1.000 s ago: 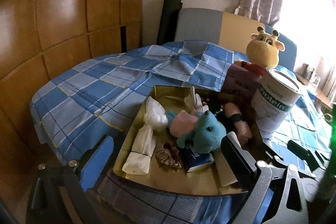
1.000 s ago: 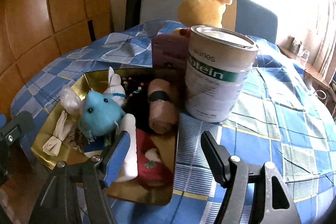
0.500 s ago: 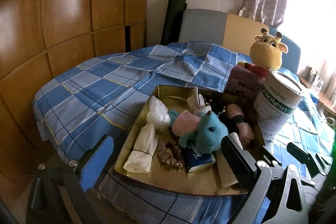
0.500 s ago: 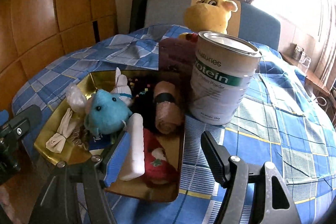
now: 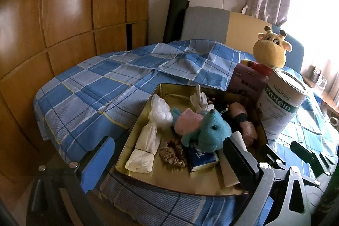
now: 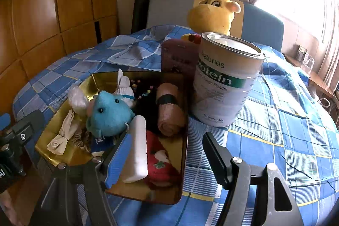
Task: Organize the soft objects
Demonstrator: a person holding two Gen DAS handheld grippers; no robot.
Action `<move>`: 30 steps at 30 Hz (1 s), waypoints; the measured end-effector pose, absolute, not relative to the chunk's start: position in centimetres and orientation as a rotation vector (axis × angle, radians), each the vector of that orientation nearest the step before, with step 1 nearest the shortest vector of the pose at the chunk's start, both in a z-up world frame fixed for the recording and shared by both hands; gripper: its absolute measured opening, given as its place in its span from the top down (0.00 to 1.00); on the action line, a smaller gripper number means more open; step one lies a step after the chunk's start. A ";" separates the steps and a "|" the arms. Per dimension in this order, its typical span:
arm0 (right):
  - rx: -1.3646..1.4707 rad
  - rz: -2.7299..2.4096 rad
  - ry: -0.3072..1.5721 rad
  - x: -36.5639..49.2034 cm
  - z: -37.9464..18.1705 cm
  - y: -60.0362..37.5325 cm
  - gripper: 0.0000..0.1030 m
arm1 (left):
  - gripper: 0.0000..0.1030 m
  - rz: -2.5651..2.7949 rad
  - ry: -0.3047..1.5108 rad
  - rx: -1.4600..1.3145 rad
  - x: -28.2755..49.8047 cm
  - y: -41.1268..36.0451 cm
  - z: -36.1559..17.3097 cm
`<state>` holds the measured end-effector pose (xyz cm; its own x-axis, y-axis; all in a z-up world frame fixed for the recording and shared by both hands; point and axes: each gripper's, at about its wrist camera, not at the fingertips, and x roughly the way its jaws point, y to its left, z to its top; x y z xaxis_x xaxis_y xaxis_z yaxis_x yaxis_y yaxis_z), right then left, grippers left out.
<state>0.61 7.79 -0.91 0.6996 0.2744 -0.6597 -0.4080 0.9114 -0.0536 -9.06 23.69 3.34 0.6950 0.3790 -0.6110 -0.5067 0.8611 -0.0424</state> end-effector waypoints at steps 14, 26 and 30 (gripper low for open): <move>-0.200 0.384 0.698 0.5 -0.9 7.9 0.31 | 0.00 0.499 0.633 -0.216 -9.2 23.8 3.3; -0.197 0.384 0.698 0.5 -0.8 7.9 0.31 | 0.00 0.498 0.637 -0.216 -9.4 23.8 3.3; -0.197 0.385 0.700 0.5 -0.8 7.9 0.31 | 0.00 0.497 0.643 -0.220 -9.4 23.7 3.3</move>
<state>0.46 7.95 -0.82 0.6986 0.2777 -0.6594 -0.4079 0.9118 -0.0481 -9.37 23.71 3.29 0.6888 0.3741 -0.6210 -0.5071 0.8608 -0.0439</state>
